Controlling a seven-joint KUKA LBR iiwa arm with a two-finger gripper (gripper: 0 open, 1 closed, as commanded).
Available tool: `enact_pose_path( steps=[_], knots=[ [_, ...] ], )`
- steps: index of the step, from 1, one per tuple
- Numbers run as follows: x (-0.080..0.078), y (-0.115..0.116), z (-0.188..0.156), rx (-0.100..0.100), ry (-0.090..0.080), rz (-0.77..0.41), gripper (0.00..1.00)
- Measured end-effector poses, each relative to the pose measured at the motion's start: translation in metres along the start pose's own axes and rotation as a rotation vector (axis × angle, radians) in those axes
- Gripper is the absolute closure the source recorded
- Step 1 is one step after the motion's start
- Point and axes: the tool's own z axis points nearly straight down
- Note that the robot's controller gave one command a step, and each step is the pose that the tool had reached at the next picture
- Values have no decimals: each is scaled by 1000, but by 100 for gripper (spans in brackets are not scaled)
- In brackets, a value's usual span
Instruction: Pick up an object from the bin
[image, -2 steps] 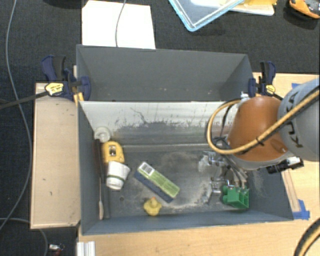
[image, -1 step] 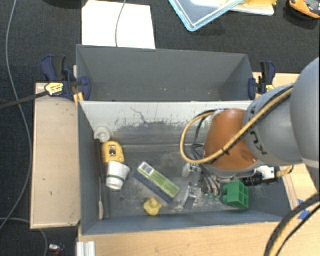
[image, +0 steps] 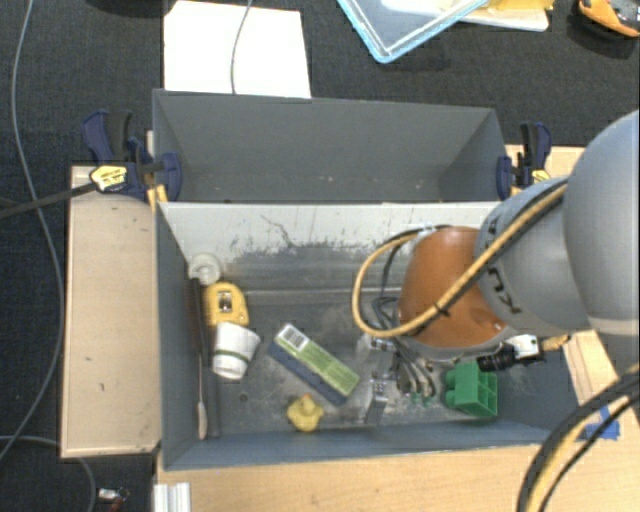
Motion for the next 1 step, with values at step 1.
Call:
enact_pose_path(
  steps=[1],
  knots=[
    [5, 26, 1, -2, -3, -77, 0]
  ],
)
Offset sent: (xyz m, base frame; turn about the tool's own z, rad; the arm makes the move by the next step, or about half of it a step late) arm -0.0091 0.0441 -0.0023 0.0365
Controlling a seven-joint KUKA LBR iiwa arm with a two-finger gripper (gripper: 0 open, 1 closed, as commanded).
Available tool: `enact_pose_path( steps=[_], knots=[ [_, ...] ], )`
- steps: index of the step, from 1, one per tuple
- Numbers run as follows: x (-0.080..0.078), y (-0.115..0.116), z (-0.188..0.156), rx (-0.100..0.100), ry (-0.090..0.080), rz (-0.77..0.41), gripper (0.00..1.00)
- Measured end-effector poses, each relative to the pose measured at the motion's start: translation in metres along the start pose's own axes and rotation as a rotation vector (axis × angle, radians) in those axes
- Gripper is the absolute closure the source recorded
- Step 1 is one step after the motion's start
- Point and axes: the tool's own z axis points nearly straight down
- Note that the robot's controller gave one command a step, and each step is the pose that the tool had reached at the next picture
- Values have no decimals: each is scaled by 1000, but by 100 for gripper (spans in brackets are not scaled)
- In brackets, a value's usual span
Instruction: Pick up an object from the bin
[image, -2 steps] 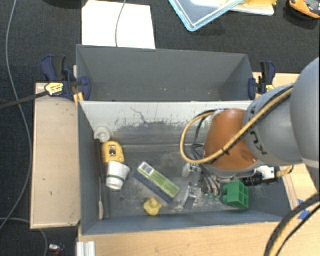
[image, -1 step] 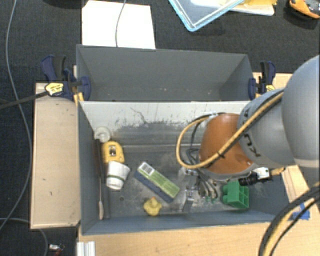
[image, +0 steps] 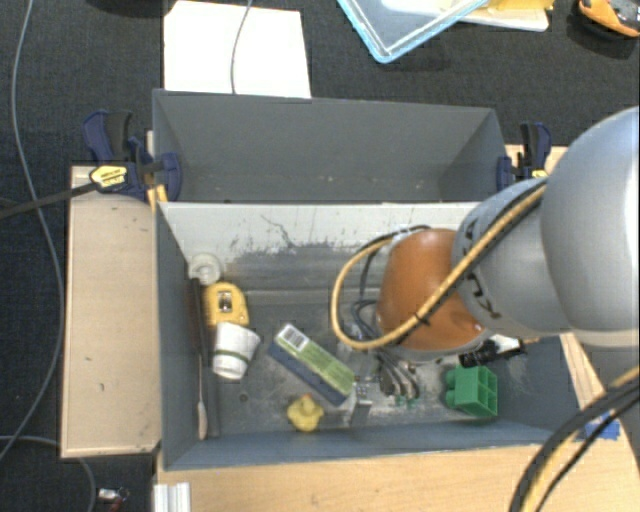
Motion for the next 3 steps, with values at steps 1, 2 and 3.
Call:
enact_pose_path(
  steps=[1, 2, 3],
  knots=[
    [10, 17, 1, 1, 2, 112, 100],
    [10, 17, 1, 1, 2, 110, 100],
    [10, 17, 1, 1, 2, 108, 100]
  ],
)
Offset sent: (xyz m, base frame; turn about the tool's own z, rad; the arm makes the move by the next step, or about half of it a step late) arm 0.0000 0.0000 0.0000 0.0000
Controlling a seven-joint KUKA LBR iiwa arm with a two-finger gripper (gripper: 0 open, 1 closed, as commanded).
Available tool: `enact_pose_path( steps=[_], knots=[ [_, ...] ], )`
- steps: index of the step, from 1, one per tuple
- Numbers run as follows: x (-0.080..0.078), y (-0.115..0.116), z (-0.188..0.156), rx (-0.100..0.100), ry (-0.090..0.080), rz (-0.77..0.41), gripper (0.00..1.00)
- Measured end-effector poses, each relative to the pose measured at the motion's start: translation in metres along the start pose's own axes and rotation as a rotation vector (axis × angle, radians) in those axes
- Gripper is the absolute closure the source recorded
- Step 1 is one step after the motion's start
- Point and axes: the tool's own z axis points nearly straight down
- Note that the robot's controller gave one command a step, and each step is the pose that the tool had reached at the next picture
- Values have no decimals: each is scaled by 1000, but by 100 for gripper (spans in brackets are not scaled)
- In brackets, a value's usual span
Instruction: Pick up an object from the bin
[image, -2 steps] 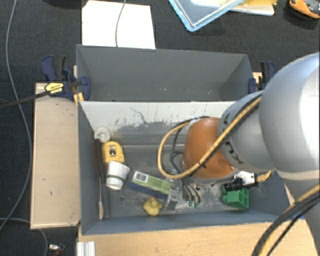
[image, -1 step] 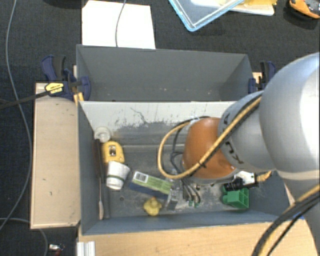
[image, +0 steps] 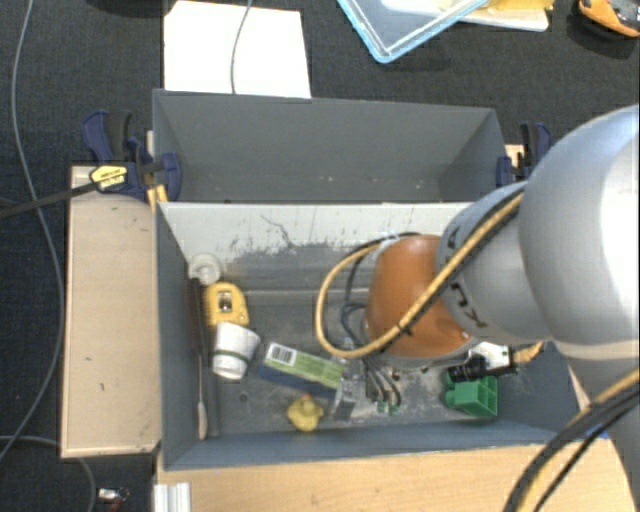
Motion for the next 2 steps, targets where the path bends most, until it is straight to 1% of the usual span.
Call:
enact_pose_path(
  steps=[2],
  knots=[
    [0, 0, 0, 0, 0, -1, 100]
  ],
)
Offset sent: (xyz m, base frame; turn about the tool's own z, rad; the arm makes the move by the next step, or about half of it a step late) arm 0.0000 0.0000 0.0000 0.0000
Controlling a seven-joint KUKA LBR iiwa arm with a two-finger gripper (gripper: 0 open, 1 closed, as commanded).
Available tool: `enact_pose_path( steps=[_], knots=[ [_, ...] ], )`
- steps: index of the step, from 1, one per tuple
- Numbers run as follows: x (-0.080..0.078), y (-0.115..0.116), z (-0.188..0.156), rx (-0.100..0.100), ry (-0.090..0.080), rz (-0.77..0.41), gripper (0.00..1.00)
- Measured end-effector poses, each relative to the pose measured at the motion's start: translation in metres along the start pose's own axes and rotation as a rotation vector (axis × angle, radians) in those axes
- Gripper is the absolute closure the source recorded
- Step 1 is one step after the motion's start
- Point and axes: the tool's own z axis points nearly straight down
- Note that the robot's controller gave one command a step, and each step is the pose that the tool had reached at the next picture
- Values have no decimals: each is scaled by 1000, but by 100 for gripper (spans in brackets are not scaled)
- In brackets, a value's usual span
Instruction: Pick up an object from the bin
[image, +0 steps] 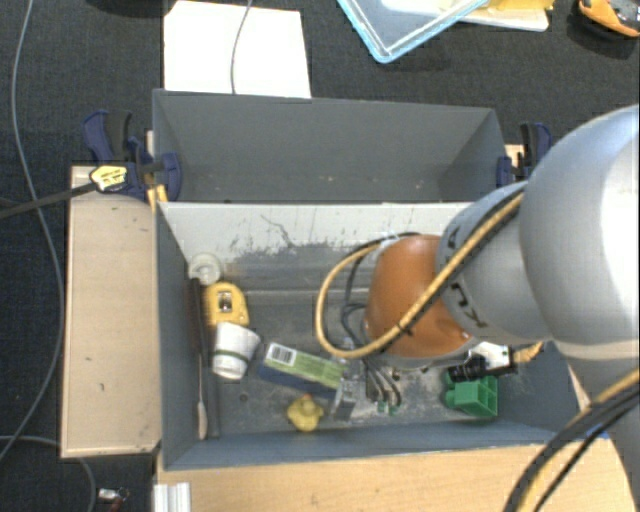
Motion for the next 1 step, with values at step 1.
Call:
enact_pose_path(
  steps=[1],
  knots=[
    [-8, -6, -76, 0, -2, -19, 100]
  ],
)
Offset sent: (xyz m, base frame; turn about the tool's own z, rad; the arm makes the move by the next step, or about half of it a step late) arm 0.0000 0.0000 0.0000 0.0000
